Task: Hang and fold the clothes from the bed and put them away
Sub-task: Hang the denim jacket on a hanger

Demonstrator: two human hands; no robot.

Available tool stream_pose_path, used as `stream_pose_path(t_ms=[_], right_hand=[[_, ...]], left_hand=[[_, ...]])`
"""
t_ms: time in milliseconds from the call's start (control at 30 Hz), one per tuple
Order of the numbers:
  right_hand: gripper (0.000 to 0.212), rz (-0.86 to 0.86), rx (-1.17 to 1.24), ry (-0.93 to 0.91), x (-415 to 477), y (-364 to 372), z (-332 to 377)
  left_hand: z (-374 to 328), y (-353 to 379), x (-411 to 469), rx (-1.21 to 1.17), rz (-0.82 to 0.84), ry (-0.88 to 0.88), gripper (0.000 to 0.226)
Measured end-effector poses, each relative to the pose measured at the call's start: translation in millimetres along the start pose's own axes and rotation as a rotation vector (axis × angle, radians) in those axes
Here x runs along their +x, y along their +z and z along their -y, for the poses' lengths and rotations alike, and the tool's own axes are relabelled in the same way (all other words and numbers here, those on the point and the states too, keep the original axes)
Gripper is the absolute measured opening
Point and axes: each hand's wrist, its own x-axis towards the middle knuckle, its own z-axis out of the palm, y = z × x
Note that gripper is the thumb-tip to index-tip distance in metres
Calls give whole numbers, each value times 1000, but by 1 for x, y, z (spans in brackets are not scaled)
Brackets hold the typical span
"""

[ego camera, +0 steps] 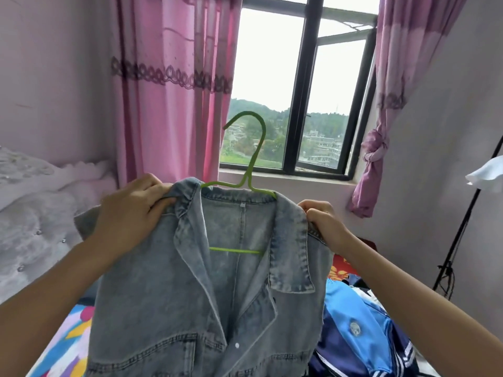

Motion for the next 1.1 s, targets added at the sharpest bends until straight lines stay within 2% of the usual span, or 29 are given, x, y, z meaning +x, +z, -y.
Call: stream_pose_path(t_ms=[67, 233, 367, 467, 533, 633, 733, 867, 967, 1100], right_hand=[[37, 31, -62, -5, 4, 1, 1], [16, 153, -479, -94, 5, -17, -7], [22, 290, -632, -14, 12, -27, -4], [54, 299, -533, 8, 25, -31, 23], [48, 399, -494, -59, 32, -13, 44], [17, 546, -522, -60, 36, 28, 59], [26, 519, -563, -100, 43, 48, 63], [32, 429, -484, -159, 48, 55, 66], [34, 464, -449, -210, 46, 65, 70], [32, 536, -385, -246, 44, 82, 76]], left_hand=[[2, -3, -4, -15, -50, -9, 50], [23, -14, -14, -28, -165, -220, 46], [21, -12, -25, 60, -203, -170, 47], [19, -6, -31, 76, -252, -158, 45], [14, 1, -29, 55, -255, -152, 44], [10, 8, -25, 5, -210, -204, 35], [21, 4, -27, 2, -178, -240, 10], [48, -26, -45, 40, -4, -259, 15], [53, -47, -63, 77, 95, -320, 20], [42, -74, -85, 24, 63, -493, 26]])
